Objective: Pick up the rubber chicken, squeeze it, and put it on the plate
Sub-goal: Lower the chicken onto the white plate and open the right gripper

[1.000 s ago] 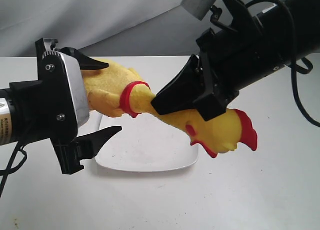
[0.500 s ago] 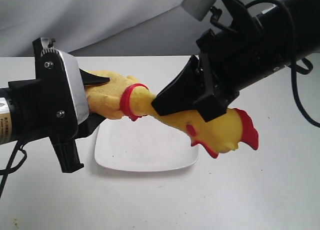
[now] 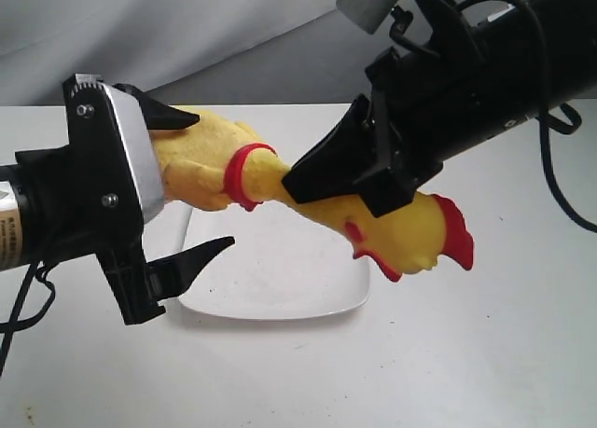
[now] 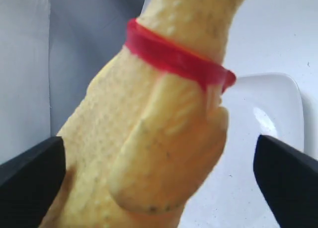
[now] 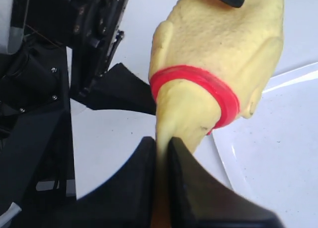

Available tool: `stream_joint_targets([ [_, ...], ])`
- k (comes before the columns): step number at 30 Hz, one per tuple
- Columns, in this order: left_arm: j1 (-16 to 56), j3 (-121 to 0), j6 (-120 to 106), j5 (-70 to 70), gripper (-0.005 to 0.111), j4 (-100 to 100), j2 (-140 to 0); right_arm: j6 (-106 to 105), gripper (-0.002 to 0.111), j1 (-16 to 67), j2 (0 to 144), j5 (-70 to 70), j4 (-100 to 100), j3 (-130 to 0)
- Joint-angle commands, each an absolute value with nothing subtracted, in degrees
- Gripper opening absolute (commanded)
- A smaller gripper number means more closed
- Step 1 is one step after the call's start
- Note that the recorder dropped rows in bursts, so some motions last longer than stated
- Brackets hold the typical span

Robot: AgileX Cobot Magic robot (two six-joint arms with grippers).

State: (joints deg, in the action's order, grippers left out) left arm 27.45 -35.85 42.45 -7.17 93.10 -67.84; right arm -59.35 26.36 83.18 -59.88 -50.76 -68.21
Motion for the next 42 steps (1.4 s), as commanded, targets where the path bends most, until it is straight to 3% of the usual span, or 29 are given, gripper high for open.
stream_joint_targets([
  [1,27.59,-36.82,43.56,-6.27,0.103,83.83,-66.89,-60.13,0.0,26.31,82.42,-53.08,-51.86,-68.48],
  [16,27.59,-37.34,46.41,-4.41,0.103,72.34,-42.65,-61.56,0.0,26.31,82.87,-18.47,-46.21,-59.29],
  [36,27.59,-31.67,47.77,5.36,0.103,72.34,-33.96,-68.42,0.0,28.02,105.4,-21.71,-49.21,-58.66],
  [38,27.59,-31.67,47.77,5.48,0.103,72.34,-33.96,-68.04,0.007,28.02,105.81,-23.2,-49.21,-58.53],
  [41,27.59,-31.67,47.77,9.61,0.1,72.34,-33.96,-64.68,0.042,28.02,105.67,-23.47,-47.83,-58.53],
  [42,27.59,-31.67,47.77,10.83,0.099,72.34,-33.96,-64.57,0.047,28.02,105.12,-23.47,-46.93,-58.53],
])
